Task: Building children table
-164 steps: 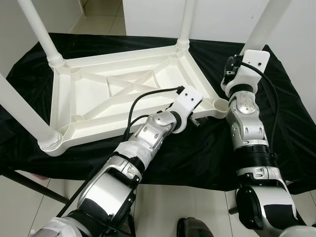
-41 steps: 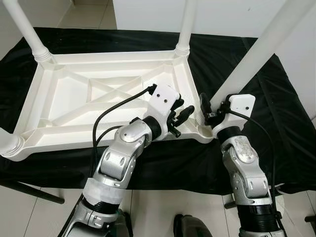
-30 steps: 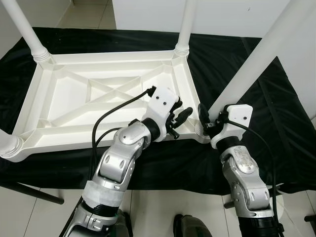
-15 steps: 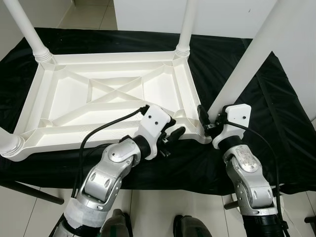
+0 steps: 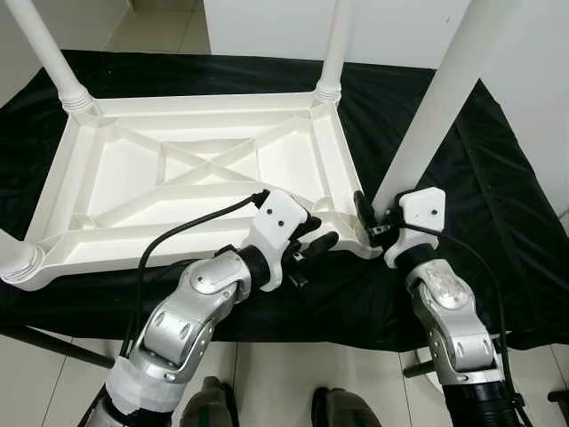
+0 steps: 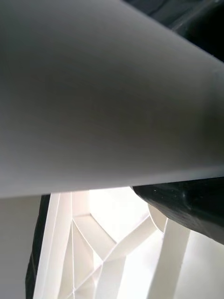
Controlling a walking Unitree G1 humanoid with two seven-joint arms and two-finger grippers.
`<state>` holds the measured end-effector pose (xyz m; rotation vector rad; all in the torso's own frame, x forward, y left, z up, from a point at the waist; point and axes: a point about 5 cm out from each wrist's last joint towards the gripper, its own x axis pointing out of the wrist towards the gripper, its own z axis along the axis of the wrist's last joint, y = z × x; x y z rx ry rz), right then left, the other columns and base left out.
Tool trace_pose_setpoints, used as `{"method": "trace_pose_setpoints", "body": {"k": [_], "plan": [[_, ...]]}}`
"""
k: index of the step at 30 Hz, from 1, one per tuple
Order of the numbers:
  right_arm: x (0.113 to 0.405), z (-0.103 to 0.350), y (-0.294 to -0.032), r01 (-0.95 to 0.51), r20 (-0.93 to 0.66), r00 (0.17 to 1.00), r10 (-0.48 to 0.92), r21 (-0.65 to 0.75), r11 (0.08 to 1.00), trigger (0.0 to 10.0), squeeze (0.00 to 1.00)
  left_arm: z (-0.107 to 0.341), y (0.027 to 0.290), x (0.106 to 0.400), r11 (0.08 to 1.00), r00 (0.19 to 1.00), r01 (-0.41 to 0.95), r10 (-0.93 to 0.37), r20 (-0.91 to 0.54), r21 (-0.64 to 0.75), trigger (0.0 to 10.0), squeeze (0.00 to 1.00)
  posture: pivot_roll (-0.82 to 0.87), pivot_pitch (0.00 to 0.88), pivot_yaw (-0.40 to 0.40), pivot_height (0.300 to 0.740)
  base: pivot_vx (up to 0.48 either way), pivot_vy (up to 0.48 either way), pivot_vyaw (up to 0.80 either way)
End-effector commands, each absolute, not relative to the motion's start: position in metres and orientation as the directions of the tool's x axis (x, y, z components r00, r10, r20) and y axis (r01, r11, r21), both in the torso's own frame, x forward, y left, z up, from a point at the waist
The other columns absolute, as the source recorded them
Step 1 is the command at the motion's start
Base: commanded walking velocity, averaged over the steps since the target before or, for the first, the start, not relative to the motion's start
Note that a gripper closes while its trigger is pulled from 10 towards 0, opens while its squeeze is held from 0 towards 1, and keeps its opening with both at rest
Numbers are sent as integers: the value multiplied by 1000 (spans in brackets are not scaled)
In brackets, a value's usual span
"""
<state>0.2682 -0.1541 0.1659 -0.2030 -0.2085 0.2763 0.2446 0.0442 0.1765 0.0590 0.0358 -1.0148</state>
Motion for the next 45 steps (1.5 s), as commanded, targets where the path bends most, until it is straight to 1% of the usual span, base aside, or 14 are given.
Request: {"method": "trace_pose_setpoints", "body": {"k": [1,6,10,15,19,22,32,37,45], "plan": [[264,158,-154,-273,148,939,312,-234,933,10000,0,176,41,237,432,432,902,-899,-70,26,10000,0,-36,116,20,740,0,0,0],[257,156,-156,-304,167,924,343,-221,927,10000,0,176,41,238,430,431,902,-900,-71,25,10000,0,-39,116,25,740,0,0,0],[256,152,-158,-300,155,929,336,-217,929,10000,0,177,41,238,429,430,903,-900,-71,26,10000,0,-40,117,27,740,0,0,0],[260,148,-160,-280,124,945,301,-166,946,10000,0,178,41,238,427,428,904,-901,-74,31,10000,0,-39,117,27,740,0,0,0],[265,141,-165,-239,59,967,247,-126,963,10000,0,179,42,238,429,430,903,-900,-76,34,10000,0,-37,116,26,740,0,0,0],[267,138,-166,-229,37,971,234,-101,968,10000,0,179,43,238,429,431,902,-899,-77,37,10000,0,-34,115,27,740,0,0,0],[267,133,-167,-227,19,973,229,-73,971,10000,0,180,44,237,432,434,901,-898,-78,41,10000,0,-30,116,29,740,0,0,0],[267,131,-168,-211,-8,978,211,-25,977,10000,0,180,45,237,431,433,901,-898,-79,42,10000,0,-30,116,29,740,0,0,0],[270,131,-171,-187,-17,982,187,11,982,10000,0,181,44,237,431,433,901,-898,-79,43,10000,0,-29,117,29,740,0,0,0]]}}
